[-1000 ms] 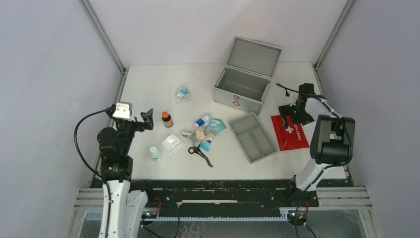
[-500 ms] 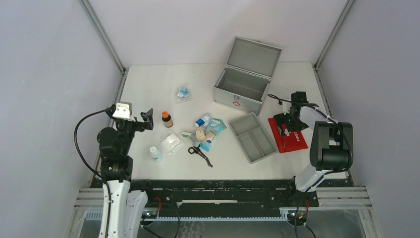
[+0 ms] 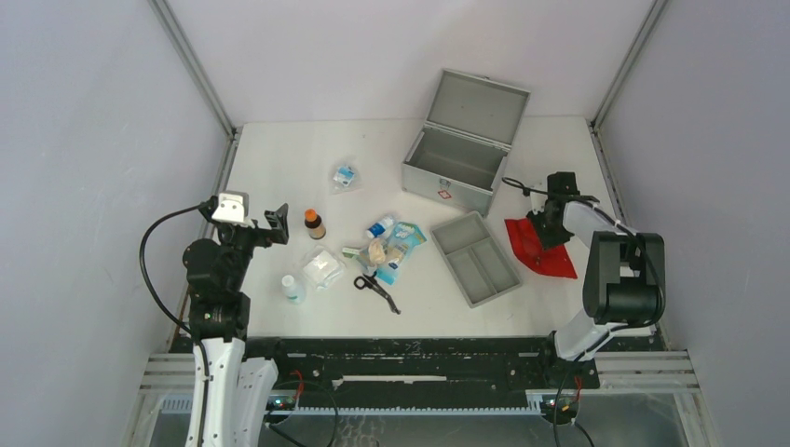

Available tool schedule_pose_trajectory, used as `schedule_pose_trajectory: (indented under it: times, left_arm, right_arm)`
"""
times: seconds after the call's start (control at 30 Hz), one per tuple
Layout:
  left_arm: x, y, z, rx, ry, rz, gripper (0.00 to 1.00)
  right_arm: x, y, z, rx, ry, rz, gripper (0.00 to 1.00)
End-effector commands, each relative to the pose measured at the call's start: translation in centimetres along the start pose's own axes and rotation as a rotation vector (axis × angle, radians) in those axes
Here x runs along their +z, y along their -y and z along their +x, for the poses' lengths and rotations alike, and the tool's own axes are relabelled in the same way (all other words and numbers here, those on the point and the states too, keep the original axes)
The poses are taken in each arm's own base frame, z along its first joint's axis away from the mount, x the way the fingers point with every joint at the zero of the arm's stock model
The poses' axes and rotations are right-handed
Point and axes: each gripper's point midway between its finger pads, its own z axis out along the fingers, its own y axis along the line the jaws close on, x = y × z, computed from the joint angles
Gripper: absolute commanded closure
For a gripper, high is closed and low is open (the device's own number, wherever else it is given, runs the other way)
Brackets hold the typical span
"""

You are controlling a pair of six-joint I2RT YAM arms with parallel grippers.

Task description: Organize the medicine kit

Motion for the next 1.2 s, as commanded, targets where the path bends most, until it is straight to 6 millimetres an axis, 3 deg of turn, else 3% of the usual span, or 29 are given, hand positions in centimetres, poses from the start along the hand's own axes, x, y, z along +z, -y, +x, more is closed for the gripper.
schedule_pose_trajectory:
  times: [0.0, 0.13, 0.3, 0.47, 0.6, 0.73, 0.93, 1.03, 1.17]
  left_arm:
    - [0.1, 0.2, -1.4, 0.012, 0.037, 0.013, 0.0]
    - [0.1, 0.2, -1.5, 0.012, 0.038, 0.011, 0.0]
    - [0.1, 0.4, -1.6, 0.009, 0.038, 0.023, 0.0]
    - [0.3, 0.8, -1.9, 0.005, 0.024, 0.05, 0.0]
    - [0.4, 1.6, -1.9, 0.006, -0.005, 0.099, 0.0]
    - [0.7, 3.2, -2.1, 0.008, -0.039, 0.173, 0.0]
    - [2.2, 6.3, -3.4, -0.044, -0.091, 0.276, 0.0]
    - [3.2, 8.0, -4.4, -0.089, -0.118, 0.32, 0.0]
    - [4.0, 11.5, -5.5, -0.173, -0.153, 0.425, 0.01]
  right_arm:
    - [-1.6, 0.2, -1.4, 0.0, 0.079, 0.01, 0.85]
    - [-2.4, 0.1, -1.8, 0.015, 0.095, -0.002, 0.99]
    - [-4.8, -0.4, -3.0, 0.051, 0.15, -0.034, 1.0]
    - [-9.7, -2.1, -5.8, 0.064, 0.291, -0.101, 1.0]
    - [-14.3, -4.0, -9.1, 0.036, 0.449, -0.146, 1.0]
    - [-19.0, -7.1, -13.0, -0.01, 0.639, -0.217, 1.0]
    - [-25.0, -13.5, -18.6, -0.084, 0.876, -0.347, 1.0]
    - [-26.5, -16.5, -20.4, -0.075, 0.943, -0.43, 1.0]
    - [-26.4, -19.7, -21.4, -0.078, 0.951, -0.489, 1.0]
